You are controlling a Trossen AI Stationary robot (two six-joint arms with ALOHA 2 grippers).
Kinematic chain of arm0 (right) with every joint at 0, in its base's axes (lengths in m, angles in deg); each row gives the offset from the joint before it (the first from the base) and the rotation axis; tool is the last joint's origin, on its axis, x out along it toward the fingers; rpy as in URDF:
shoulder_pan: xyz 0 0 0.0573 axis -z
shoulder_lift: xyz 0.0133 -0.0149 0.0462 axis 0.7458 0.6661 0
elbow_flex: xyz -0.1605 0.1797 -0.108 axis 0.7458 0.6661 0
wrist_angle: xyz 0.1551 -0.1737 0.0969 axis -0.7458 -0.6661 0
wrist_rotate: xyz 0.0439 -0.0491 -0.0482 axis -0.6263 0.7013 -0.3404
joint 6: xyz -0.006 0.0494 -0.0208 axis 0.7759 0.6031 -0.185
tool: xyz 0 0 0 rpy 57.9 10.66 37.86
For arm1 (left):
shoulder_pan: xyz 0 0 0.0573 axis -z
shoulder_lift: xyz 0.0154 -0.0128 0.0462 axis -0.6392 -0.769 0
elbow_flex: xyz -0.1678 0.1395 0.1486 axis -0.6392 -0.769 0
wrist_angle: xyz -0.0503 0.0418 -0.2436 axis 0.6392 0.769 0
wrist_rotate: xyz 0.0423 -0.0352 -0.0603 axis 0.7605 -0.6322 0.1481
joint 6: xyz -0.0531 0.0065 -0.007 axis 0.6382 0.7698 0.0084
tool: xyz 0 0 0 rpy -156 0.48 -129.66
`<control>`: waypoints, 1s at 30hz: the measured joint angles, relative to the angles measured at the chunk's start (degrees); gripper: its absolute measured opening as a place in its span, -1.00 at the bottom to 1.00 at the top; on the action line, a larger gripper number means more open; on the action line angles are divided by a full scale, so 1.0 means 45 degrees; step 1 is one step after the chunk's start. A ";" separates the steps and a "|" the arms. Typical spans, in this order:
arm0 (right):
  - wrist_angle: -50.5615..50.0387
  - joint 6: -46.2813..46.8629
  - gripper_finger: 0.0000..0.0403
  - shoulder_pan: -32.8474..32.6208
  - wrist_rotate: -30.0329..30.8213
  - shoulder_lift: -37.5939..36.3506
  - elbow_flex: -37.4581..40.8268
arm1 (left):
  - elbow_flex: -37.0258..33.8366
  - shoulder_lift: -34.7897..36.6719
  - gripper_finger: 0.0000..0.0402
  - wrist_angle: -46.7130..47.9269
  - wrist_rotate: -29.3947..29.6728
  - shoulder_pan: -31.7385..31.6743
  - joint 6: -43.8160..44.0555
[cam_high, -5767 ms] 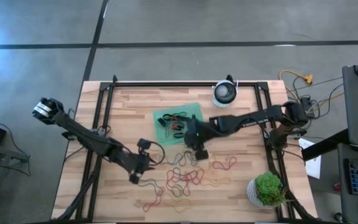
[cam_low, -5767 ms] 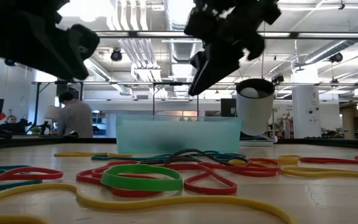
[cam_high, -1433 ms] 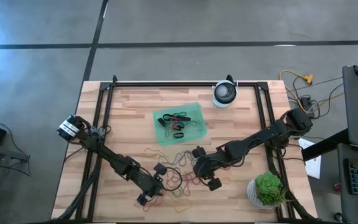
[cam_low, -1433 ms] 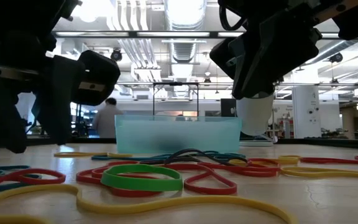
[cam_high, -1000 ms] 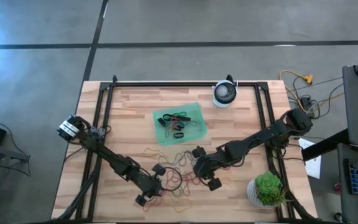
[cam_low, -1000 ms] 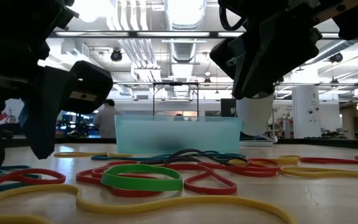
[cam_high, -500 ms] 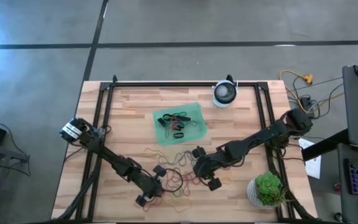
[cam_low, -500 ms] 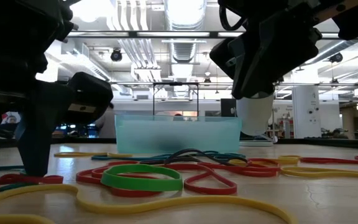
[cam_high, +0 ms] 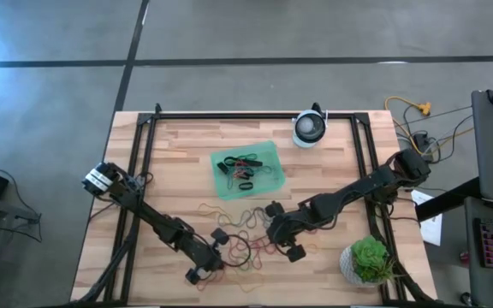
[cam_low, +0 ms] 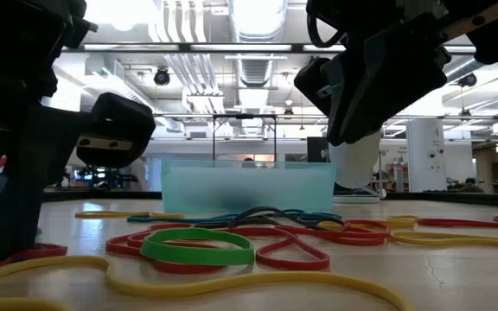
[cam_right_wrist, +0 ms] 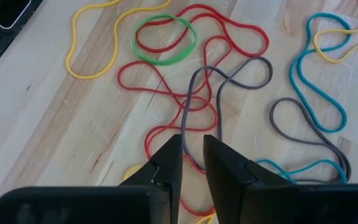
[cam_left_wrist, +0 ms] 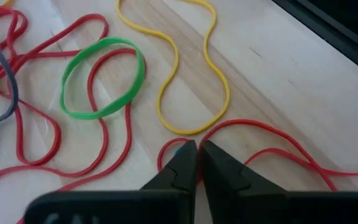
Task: Pick and place rubber bands into bin
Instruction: Put the red rubber band into the green bin
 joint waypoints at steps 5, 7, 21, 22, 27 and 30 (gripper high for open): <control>0.0050 0.0000 -0.72 0.0000 0.0000 0.0000 0.0101 | 0.0003 0.0043 -0.99 0.0046 0.0307 0.0000 -0.0302; 0.0055 -0.0002 -0.72 0.0000 0.0000 0.0005 0.0123 | 0.0005 0.0181 -1.00 0.0199 0.0512 -0.0010 -0.0337; 0.0066 0.0000 -0.72 0.0000 0.0000 0.0005 0.0159 | -0.0010 0.2079 -1.00 0.0942 0.2463 -0.0019 -0.1277; 0.0065 0.0003 -0.72 0.0000 0.0000 0.0005 0.0160 | -0.0010 0.2209 -1.00 0.1036 0.2639 -0.0019 -0.1482; 0.0051 0.0017 -0.72 0.0000 0.0000 0.0005 0.0170 | -0.0010 0.3032 -1.00 0.1142 0.3886 -0.0024 -0.2435; 0.0050 0.0032 -0.72 0.0000 0.0000 0.0005 0.0170 | -0.0010 0.3601 -1.00 0.1221 0.4674 -0.0045 -0.3333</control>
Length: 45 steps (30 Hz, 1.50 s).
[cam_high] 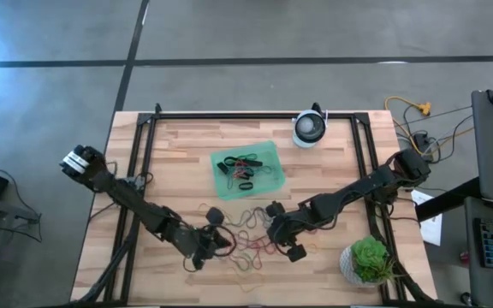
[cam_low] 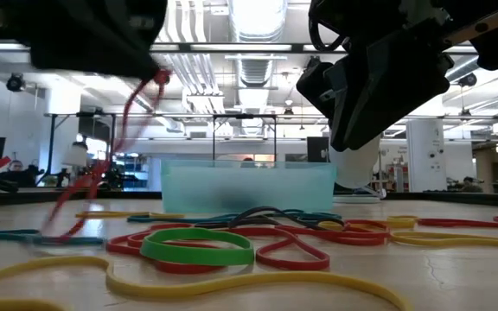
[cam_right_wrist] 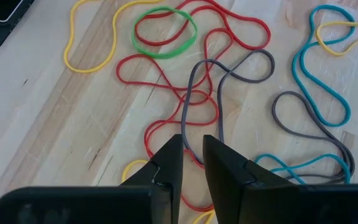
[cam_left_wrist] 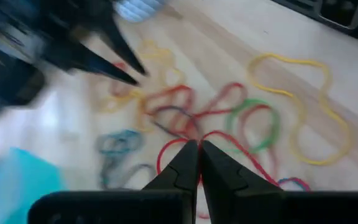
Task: Pick and place rubber bands into bin
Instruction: Put the red rubber band into the green bin
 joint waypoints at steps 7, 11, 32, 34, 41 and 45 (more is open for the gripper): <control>0.0000 0.0002 -0.72 0.0000 0.0000 0.0000 0.0000 | -0.0014 0.1904 -1.00 0.0723 0.1206 -0.0670 -0.1268; 0.0000 -0.0024 -0.72 0.0000 0.0000 0.0000 0.0000 | -0.0193 0.3073 -1.00 0.0948 0.1253 -0.1606 -0.1829; -0.0005 -0.0037 -0.72 0.0004 0.0005 0.0000 0.0068 | -0.0529 0.3739 -1.00 0.0809 -0.1564 -0.8104 -0.2190; -0.0005 -0.0035 -0.72 0.0002 0.0005 0.0000 0.0068 | -0.0549 0.3372 -1.00 0.0843 -0.1774 -0.8287 -0.2182; 0.0002 -0.0022 -0.72 0.0005 0.0005 0.0000 0.0109 | -0.0429 0.2247 -1.00 0.0746 -0.1977 -0.8743 -0.1928; -0.0005 -0.0029 -0.72 0.0000 0.0005 0.0000 0.0141 | -0.0304 0.1859 -1.00 0.0639 -0.1967 -0.8955 -0.1491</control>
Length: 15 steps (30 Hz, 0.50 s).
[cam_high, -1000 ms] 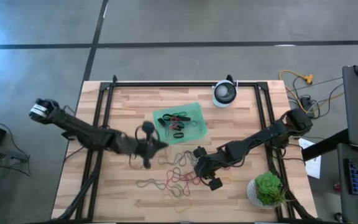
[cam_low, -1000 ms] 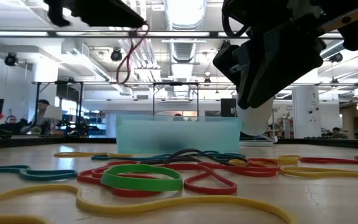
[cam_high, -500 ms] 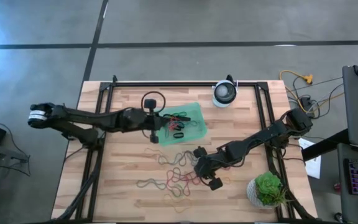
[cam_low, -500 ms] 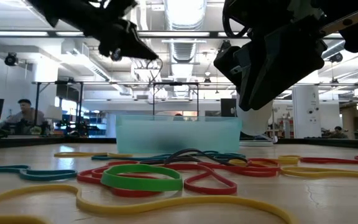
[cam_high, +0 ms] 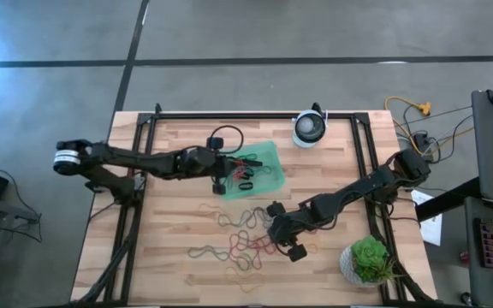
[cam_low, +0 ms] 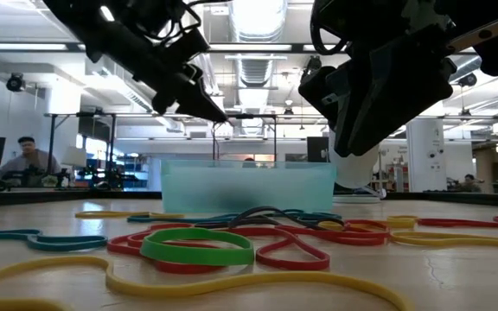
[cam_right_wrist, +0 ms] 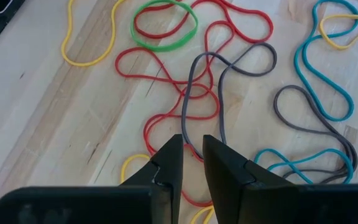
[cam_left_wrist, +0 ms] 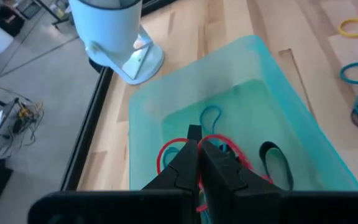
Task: Pick and place rubber bands into bin
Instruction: Put the red rubber band into the green bin, then put the violet rubber band into the green bin
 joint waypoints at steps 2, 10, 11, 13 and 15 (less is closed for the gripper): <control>0.0005 0.0013 -0.72 0.0002 0.0000 0.0000 0.0000 | 0.0054 -0.0103 -1.00 -0.0012 0.0004 -0.0060 0.0196; 0.0005 0.0036 -0.72 0.0005 0.0000 0.0000 0.0005 | 0.0002 -0.0209 -0.74 0.0035 0.0040 -0.0369 0.0645; 0.0002 0.0036 -0.72 0.0003 0.0000 0.0000 0.0005 | -0.0002 -0.0209 -0.70 0.0043 0.0039 -0.0367 0.0642; 0.0005 0.0036 -0.72 0.0005 0.0000 0.0000 0.0005 | 0.0006 -0.0209 -0.63 0.0039 0.0038 -0.0363 0.0642; 0.0000 0.0036 -0.72 0.0005 0.0000 0.0000 0.0005 | 0.0042 -0.0203 -0.58 0.0071 0.0034 -0.0359 0.0642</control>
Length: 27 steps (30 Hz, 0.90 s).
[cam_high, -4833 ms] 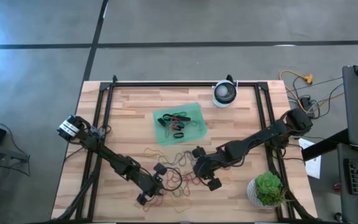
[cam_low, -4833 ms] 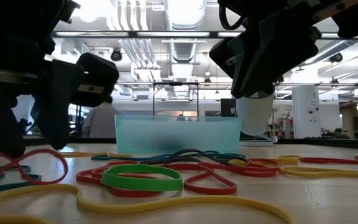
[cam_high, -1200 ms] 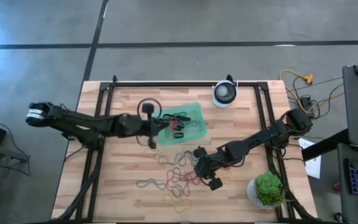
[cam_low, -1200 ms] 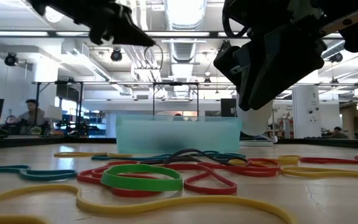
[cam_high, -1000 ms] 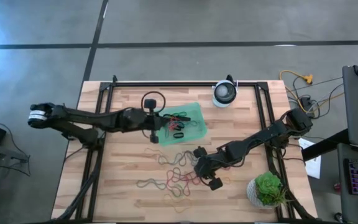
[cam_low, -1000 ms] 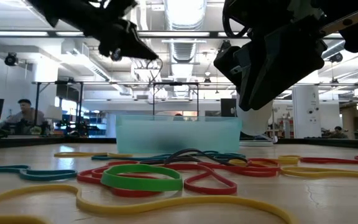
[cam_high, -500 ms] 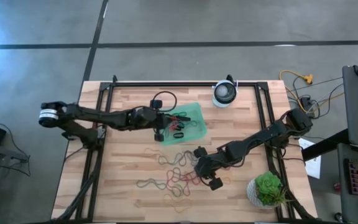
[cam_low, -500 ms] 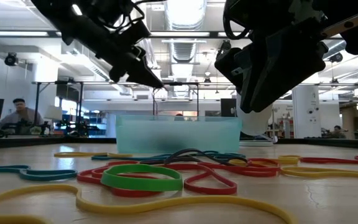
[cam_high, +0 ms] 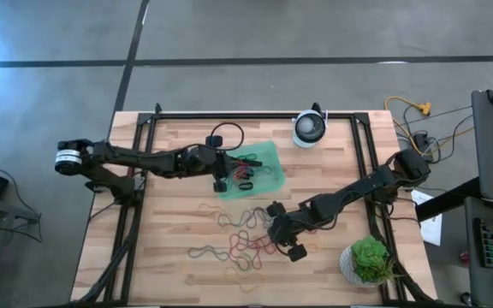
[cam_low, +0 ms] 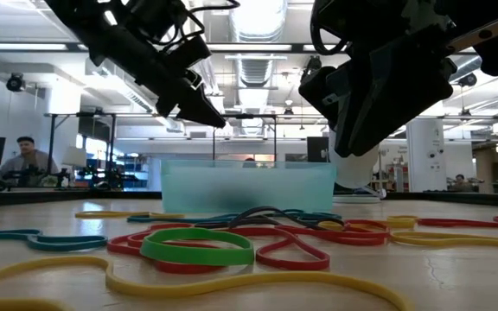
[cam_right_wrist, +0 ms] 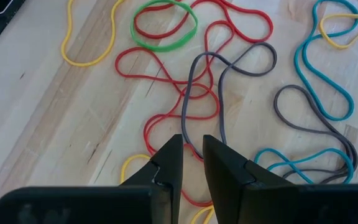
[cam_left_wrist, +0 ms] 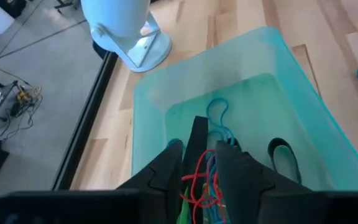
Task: Pick and place rubber bands into bin
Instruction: Put the violet rubber band into the green bin
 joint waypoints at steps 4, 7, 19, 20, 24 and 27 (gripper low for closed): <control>-0.0112 0.0152 -0.72 0.0000 0.0000 0.0000 0.0000 | 0.0000 0.0394 -0.55 0.0074 0.0017 0.0246 0.0095; -0.0434 0.0647 -0.72 -0.0002 0.0004 0.0000 0.0021 | -0.0049 0.0969 -0.54 0.0421 -0.0053 0.0754 0.0334; 0.0705 0.0544 -0.72 0.0005 0.0369 0.0000 0.0474 | -0.0966 0.3108 -0.55 0.0978 -0.0151 0.5625 0.1009; 0.0939 0.0400 -0.72 0.0005 0.0364 0.0010 0.0505 | -0.1113 0.3147 -0.55 0.0793 -0.0131 0.6055 0.0998; 0.1726 -0.0106 -0.72 0.0005 0.0355 0.0019 0.0626 | -0.1311 0.3176 -0.55 0.0629 -0.0008 0.7352 0.0698; 0.2889 -0.0399 -0.72 0.0005 0.0348 0.0019 0.0913 | -0.1307 0.3200 -0.55 0.0399 0.0010 0.7866 0.0661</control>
